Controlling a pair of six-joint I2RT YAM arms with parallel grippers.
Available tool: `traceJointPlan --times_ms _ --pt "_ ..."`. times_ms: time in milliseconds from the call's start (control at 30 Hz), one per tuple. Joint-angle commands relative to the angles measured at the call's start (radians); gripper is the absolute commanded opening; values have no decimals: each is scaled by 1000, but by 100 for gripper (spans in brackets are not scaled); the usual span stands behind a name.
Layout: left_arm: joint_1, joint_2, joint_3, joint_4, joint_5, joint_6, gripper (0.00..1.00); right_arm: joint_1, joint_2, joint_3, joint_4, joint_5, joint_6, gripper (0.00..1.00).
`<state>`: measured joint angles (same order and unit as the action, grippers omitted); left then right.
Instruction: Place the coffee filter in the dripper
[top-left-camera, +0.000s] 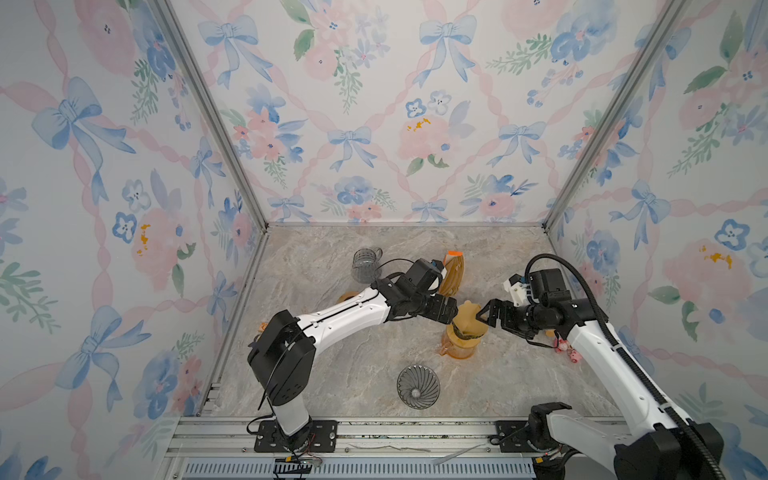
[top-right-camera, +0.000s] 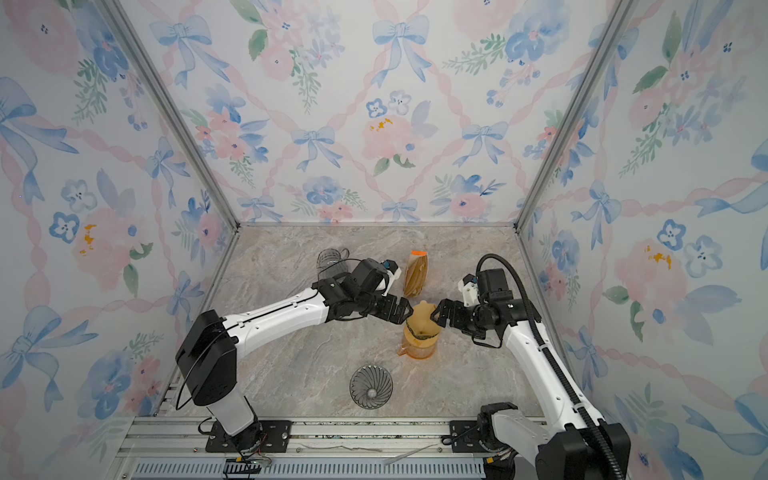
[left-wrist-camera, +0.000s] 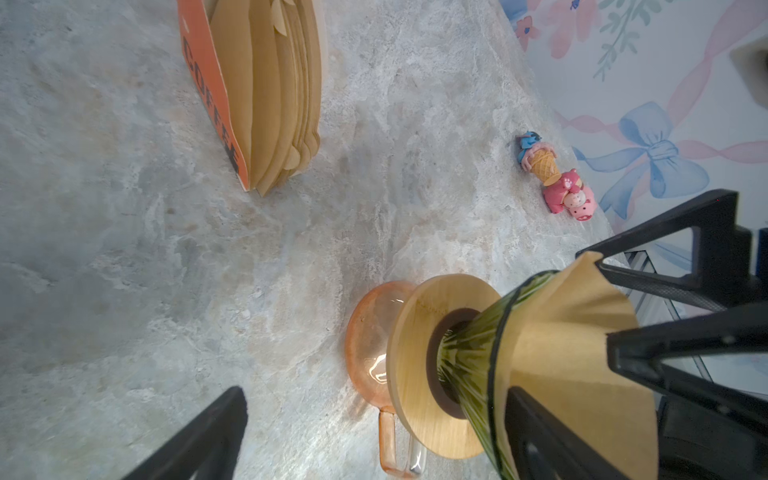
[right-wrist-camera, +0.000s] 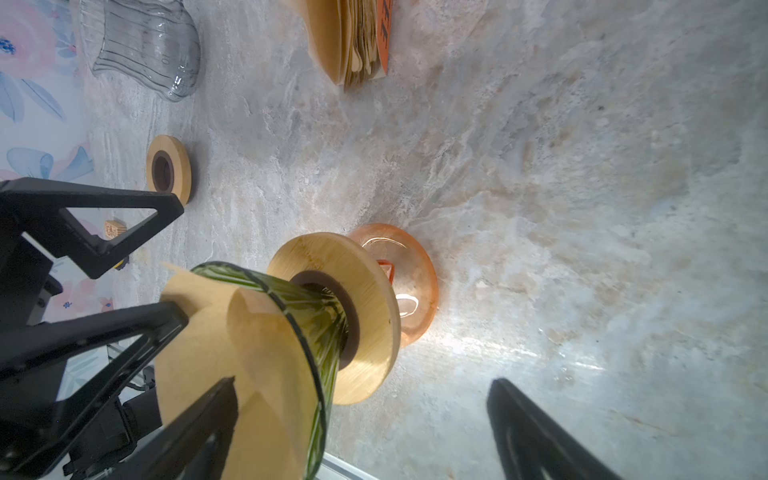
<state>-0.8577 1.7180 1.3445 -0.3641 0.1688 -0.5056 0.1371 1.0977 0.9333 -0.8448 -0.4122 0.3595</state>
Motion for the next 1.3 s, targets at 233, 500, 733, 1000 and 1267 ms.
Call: traceJointPlan --times_ms 233,500,733,1000,1267 --pt "1 -58 22 8 34 -10 98 5 26 -23 -10 47 9 96" --pt "1 -65 13 12 35 -12 98 13 27 -25 -5 49 11 96" --pt "2 -73 3 31 43 -18 98 30 -26 -5 9 39 -4 95" --pt "3 -124 -44 53 23 -33 98 58 -132 -11 37 92 -11 95" --pt "2 -272 -173 74 -37 -52 98 115 -245 -30 90 114 -19 96"
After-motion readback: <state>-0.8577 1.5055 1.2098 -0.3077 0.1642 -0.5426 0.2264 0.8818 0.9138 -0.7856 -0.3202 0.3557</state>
